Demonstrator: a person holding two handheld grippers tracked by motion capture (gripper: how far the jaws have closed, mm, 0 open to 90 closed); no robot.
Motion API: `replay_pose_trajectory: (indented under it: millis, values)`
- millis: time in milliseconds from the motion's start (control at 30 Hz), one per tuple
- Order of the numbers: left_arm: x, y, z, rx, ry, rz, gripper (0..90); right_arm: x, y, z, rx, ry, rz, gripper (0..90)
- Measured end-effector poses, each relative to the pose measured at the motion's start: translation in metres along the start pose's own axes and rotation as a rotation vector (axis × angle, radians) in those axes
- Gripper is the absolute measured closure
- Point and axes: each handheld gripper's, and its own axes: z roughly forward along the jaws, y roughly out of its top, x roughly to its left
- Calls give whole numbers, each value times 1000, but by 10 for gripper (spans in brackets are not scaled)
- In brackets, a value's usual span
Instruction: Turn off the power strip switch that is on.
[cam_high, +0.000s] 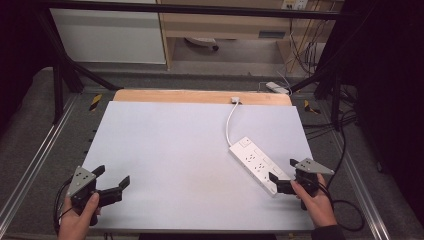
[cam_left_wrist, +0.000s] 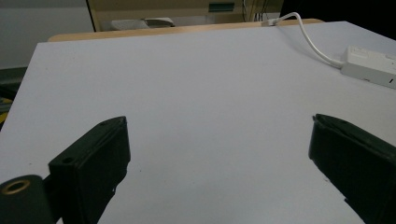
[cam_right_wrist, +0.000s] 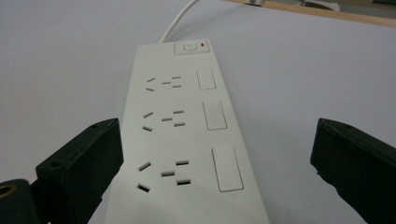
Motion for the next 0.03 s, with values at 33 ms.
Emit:
replay_pose_trajectory:
  millis: [33]
  values:
    - [0, 0, 0, 1, 0, 0, 55, 0, 0, 1, 5, 5, 5, 32]
